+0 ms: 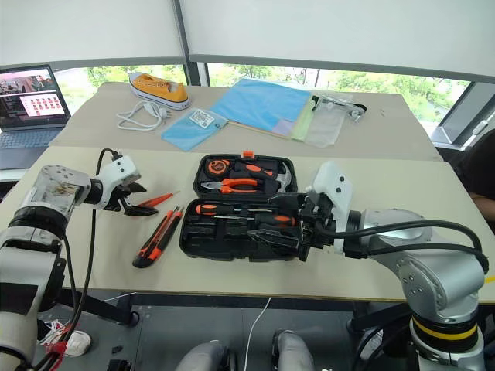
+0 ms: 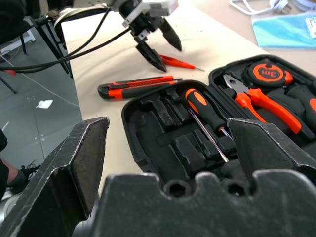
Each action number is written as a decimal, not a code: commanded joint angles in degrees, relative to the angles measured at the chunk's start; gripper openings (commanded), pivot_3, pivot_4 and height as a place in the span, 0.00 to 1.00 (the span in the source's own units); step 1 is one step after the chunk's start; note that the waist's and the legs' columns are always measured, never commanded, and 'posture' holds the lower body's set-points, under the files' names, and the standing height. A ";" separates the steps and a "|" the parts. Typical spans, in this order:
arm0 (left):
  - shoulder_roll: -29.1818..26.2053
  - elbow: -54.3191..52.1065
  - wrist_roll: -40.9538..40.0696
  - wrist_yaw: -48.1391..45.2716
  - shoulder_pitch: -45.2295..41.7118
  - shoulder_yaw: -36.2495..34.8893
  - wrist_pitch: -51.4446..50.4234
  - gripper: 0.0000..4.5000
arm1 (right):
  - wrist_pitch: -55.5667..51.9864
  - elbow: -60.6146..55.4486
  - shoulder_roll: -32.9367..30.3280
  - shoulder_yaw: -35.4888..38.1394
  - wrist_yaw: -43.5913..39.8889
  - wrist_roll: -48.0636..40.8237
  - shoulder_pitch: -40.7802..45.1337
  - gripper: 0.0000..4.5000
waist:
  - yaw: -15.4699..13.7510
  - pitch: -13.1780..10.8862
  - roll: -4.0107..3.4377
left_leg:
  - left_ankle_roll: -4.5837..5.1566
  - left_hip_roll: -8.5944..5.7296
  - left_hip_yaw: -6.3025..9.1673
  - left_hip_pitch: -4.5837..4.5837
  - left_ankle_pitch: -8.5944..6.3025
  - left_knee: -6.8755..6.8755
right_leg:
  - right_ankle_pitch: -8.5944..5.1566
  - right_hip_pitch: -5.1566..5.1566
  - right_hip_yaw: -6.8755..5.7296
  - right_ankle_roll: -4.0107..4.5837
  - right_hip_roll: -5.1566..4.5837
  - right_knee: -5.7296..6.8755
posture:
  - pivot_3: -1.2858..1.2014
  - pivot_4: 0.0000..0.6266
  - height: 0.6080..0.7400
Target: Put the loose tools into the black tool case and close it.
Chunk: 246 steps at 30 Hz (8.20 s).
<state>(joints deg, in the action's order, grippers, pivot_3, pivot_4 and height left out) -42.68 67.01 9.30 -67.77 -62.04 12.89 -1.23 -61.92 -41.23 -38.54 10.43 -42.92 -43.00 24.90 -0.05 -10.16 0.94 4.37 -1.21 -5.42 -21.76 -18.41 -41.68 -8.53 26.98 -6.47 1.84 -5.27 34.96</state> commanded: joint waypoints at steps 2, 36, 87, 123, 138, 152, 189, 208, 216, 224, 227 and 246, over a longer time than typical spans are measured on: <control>-0.68 4.13 2.86 0.26 -0.49 0.84 2.04 0.51 | -0.21 -2.96 -2.33 4.09 2.76 -3.44 -1.98 1.00 | 0.06 0.00 0.03 | -0.01 0.07 -0.05 0.20 0.00 -0.09 | -0.25 -0.03 0.17 -0.41 -0.20 0.01 | 0.52 0.24 0.84; 10.72 -37.32 -4.93 -19.78 3.95 9.29 -13.69 0.09 | 5.61 -6.52 -8.06 6.11 10.94 -9.65 -17.03 1.00 | -0.73 0.00 0.40 | 0.48 0.09 0.00 -0.23 -0.21 -0.83 | 0.00 0.01 0.80 -0.73 -0.10 0.02 | 0.52 0.24 0.84; 15.69 -28.80 -14.79 -8.40 16.09 -1.27 3.35 0.00 | 8.32 -3.48 -8.13 3.31 14.49 -10.14 -16.37 1.00 | -1.26 0.03 0.39 | 0.74 0.07 -0.04 -0.17 -0.38 -1.13 | 0.21 -0.12 0.81 -0.44 -0.38 0.03 | 0.52 0.24 0.84; 13.28 -24.61 -11.33 -5.87 16.76 -1.56 7.66 0.09 | 9.96 -0.35 -7.08 -1.06 12.87 -6.52 -13.43 1.00 | -1.73 0.87 0.30 | 0.99 0.04 0.00 0.56 -0.58 -0.98 | -0.06 -0.77 0.62 -0.89 -0.92 -0.07 | 0.52 0.24 0.84; -4.02 -88.25 -33.64 9.82 65.60 -43.31 -41.04 0.99 | 16.30 9.84 -6.55 -12.06 -2.63 -0.92 -1.24 1.00 | 0.70 0.71 0.27 | 0.65 -0.06 0.12 0.60 -0.54 -0.03 | -0.31 -0.61 0.44 -0.59 -0.80 -0.11 | 0.52 0.24 0.84; -5.56 -98.27 -40.71 24.19 60.20 -34.13 -61.28 0.99 | 18.57 10.86 -5.56 -14.33 -6.49 3.74 -1.02 1.00 | -1.87 0.63 0.16 | -0.28 -0.18 0.22 0.70 -0.65 -0.05 | -0.50 -0.74 0.41 -0.96 -0.98 -0.15 | 0.52 0.24 0.84; -6.67 -62.85 -25.42 -20.87 18.32 5.10 -19.39 0.39 | 15.06 -0.26 -9.06 -6.17 0.60 0.52 -12.52 1.00 | -2.02 0.44 0.35 | -0.07 -0.04 0.29 0.45 -0.15 -0.05 | -0.73 -0.65 -0.46 -0.45 -0.90 -0.10 | 0.52 0.24 0.84; 8.43 -37.31 -10.99 -24.37 7.92 13.39 0.38 0.39 | 14.16 -7.37 -8.61 -1.33 9.50 -1.51 -22.10 1.00 | -2.16 0.42 0.39 | 0.35 0.09 0.48 0.39 -0.29 -0.20 | -0.83 -0.71 -0.41 -0.46 -0.96 -0.06 | 0.52 0.24 0.84; 7.20 -41.35 -18.49 -24.73 6.16 12.98 -8.59 0.98 | 15.86 -5.99 -9.23 -0.90 8.32 -0.33 -23.35 1.00 | -2.03 0.42 0.39 | 0.52 0.09 0.50 0.39 -0.38 -0.20 | -0.85 -0.71 -0.40 -0.49 -0.92 -0.03 | 0.52 0.24 0.84; 8.65 -40.64 -18.62 -23.91 5.48 10.44 -9.16 0.84 | 17.16 -4.71 -8.87 -2.51 7.53 1.42 -22.46 1.00 | -2.14 0.42 0.39 | 0.56 0.01 0.50 0.36 -0.40 -0.23 | -0.86 -0.72 -0.39 -0.50 -0.92 -0.04 | 0.52 0.24 0.84; 9.08 -40.81 -17.09 -23.65 6.48 10.65 -7.29 0.58 | 17.40 -4.57 -8.79 -2.82 7.27 1.89 -22.41 1.00 | -2.10 0.42 0.39 | 0.56 0.00 0.49 0.35 -0.40 -0.25 | -0.86 -0.73 -0.39 -0.50 -0.92 -0.05 | 0.52 0.24 0.84; 11.35 -39.76 -4.65 -20.10 10.20 17.87 5.03 0.01 | 16.18 -5.29 -8.01 -1.92 8.79 2.33 -24.11 1.00 | -2.23 0.54 0.30 | 0.54 0.02 0.49 0.51 -0.40 -0.32 | -0.86 -0.87 -0.35 -0.49 -1.00 -0.02 | 0.52 0.24 0.84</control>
<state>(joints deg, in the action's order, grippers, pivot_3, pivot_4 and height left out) -32.09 23.87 0.37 -90.64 -51.90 28.76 1.54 -46.18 -45.18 -46.58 7.10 -34.57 -40.61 0.82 -2.28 -9.63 1.23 4.91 -1.20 -4.93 -21.21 -18.81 -42.01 -9.39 26.06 -6.82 1.34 -6.30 34.94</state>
